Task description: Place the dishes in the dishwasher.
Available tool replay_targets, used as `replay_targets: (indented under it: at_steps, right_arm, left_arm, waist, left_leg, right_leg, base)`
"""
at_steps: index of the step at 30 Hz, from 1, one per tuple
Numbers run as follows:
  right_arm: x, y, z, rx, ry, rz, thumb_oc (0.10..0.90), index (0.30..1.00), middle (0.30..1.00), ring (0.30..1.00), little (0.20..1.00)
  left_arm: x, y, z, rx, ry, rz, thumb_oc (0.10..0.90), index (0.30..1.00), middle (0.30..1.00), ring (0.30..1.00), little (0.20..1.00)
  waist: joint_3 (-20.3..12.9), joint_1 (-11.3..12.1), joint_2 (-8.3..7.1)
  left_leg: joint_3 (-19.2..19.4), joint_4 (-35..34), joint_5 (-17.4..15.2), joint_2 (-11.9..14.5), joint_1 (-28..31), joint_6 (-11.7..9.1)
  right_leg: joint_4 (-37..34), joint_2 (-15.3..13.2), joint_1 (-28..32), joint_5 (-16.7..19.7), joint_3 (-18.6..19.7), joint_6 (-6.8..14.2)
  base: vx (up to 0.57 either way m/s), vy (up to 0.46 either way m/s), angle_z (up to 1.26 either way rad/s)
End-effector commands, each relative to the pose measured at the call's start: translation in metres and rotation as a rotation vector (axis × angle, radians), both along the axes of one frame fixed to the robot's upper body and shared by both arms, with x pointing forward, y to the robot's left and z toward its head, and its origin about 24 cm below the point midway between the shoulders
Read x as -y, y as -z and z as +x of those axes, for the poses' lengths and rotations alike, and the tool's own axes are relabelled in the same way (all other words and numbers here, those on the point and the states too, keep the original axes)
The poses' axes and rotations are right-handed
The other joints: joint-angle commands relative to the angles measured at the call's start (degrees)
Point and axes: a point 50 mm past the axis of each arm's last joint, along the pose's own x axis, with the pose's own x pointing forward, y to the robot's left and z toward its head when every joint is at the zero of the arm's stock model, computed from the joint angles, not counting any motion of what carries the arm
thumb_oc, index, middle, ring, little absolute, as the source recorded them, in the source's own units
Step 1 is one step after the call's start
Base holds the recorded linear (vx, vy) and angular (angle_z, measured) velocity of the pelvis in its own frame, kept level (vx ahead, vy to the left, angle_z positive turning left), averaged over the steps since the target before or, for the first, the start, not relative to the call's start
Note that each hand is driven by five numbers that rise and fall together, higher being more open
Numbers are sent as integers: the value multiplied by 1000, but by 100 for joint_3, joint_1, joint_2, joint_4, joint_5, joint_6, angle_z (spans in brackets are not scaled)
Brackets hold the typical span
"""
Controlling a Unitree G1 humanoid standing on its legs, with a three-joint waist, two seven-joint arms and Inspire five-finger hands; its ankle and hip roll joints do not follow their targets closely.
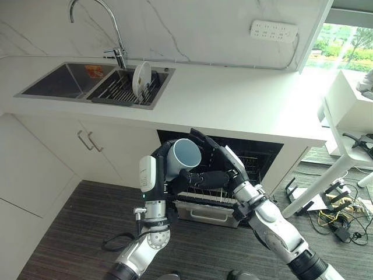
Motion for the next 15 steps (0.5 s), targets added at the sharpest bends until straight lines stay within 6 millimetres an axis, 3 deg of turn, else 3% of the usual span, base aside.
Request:
replay_targets:
  at_steps: [1,15]
  right_arm:
    - [-31,-55,4,261,-112,85,800,900,900,900,900]
    - [-35,-54,8,321,-101,-8,800,900,900,900,900]
  left_arm:
    - [29,-47,12,252,170,-42,400,300,300,300,300]
    - [33,-48,15,266,192,2,400,300,300,300,300]
  waist:
    - [-151,-4,-216]
    - [-132,17,-228]
  left_leg:
    - [-182,437,-801,-204,-131,291]
    - [-187,437,-814,-202,-112,295]
  right_leg:
    - [-726,165,667,34,446,501]
    - [-726,170,682,34,451,502]
  base:
    - [0,0,0]
    - [-1,-1,1]
